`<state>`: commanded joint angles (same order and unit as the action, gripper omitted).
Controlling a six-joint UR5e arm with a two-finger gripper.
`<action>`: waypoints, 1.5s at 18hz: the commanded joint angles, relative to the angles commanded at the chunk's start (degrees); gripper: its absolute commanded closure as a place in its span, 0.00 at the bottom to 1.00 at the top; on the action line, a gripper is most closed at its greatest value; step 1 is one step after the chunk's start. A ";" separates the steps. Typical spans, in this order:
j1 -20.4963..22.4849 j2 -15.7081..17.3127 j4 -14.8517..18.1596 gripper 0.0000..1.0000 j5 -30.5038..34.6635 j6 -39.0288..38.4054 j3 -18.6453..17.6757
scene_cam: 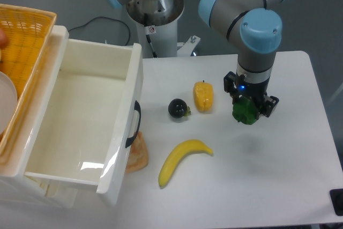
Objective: Place the green pepper in the upper white drawer
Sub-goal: 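Lift the green pepper with the gripper and move it toward the drawer, then carry the green pepper over the open white drawer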
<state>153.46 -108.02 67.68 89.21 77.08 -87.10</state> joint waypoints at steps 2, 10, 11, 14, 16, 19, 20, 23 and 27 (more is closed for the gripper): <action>0.09 -0.53 0.00 0.85 -0.18 -0.17 0.17; 0.62 2.19 0.09 0.85 -9.04 -7.54 0.88; 0.53 3.41 0.09 0.85 -10.88 -9.65 0.97; 0.00 6.93 0.18 0.85 -16.51 -13.35 0.88; -1.40 8.43 0.09 0.86 -16.88 -15.89 0.88; -2.99 10.71 0.09 0.86 -19.24 -20.98 0.88; -3.08 11.33 0.00 0.86 -20.90 -23.27 0.88; -4.21 13.09 -0.26 0.86 -23.20 -28.64 0.88; -7.73 15.73 -0.18 0.86 -24.78 -30.76 -0.35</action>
<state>145.73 -92.29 67.50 64.43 46.32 -87.45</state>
